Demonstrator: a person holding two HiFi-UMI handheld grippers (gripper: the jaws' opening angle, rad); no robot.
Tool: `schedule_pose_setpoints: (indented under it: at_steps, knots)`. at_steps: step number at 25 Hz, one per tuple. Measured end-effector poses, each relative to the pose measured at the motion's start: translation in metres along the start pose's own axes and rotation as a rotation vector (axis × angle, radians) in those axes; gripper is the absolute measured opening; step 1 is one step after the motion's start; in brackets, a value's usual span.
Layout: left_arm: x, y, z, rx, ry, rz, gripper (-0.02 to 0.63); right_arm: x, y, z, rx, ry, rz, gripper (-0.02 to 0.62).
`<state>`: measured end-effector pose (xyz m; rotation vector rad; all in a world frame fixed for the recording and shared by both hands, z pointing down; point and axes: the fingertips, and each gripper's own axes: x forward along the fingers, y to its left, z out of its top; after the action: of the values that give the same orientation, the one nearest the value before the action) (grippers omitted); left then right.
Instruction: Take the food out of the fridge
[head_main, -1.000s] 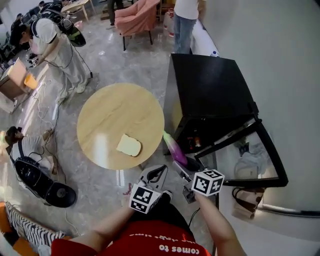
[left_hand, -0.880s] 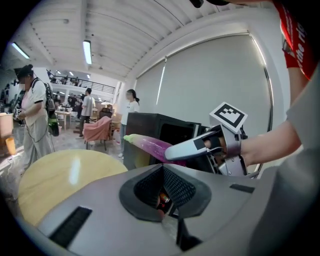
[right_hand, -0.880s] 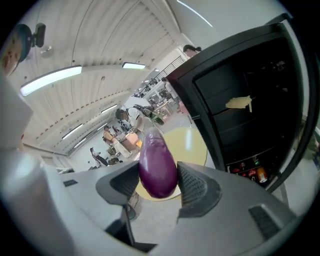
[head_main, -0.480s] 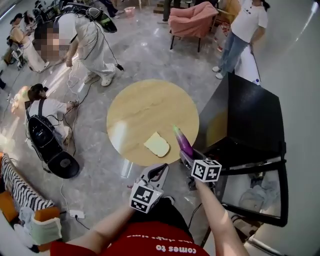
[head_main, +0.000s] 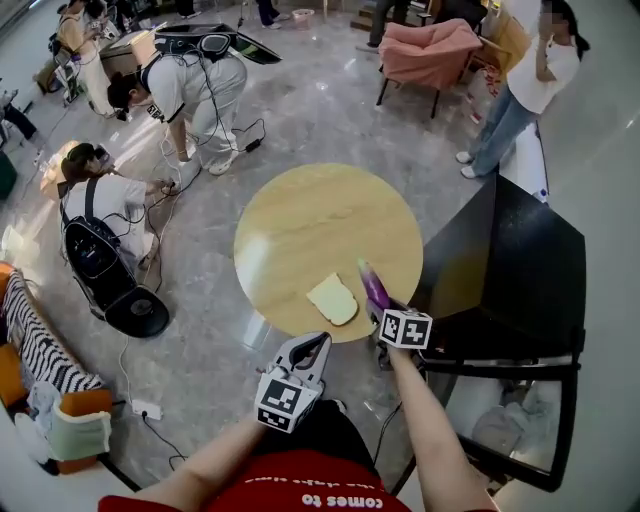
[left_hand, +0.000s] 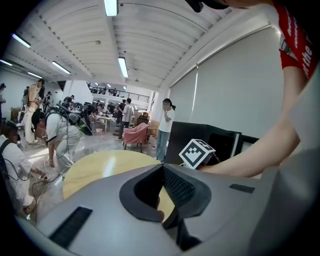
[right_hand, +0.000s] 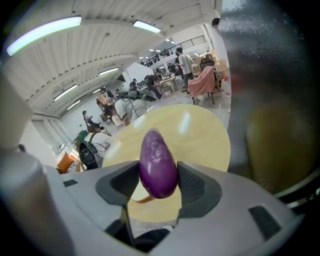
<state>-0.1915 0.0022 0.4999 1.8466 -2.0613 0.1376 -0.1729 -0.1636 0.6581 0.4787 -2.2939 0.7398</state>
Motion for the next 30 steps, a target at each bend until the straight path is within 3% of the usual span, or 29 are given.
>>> schedule_pose_setpoints:
  at_steps: [10, 22, 27, 30]
  knots:
    - [-0.012, 0.026, -0.01, -0.043, 0.024, 0.094, 0.009, 0.039, -0.032, -0.024, -0.084, 0.124, -0.104, 0.239]
    - [-0.015, 0.037, -0.022, -0.052, 0.062, 0.133, 0.009, 0.063, -0.034, -0.046, -0.058, 0.197, -0.11, 0.239]
    - [-0.013, 0.033, -0.027, -0.044, 0.081, 0.12, 0.009, 0.064, -0.029, -0.06, -0.218, 0.303, -0.16, 0.241]
    - [-0.013, 0.026, -0.028, -0.035, 0.081, 0.109, 0.009, 0.058, -0.029, -0.066, -0.235, 0.324, -0.16, 0.241]
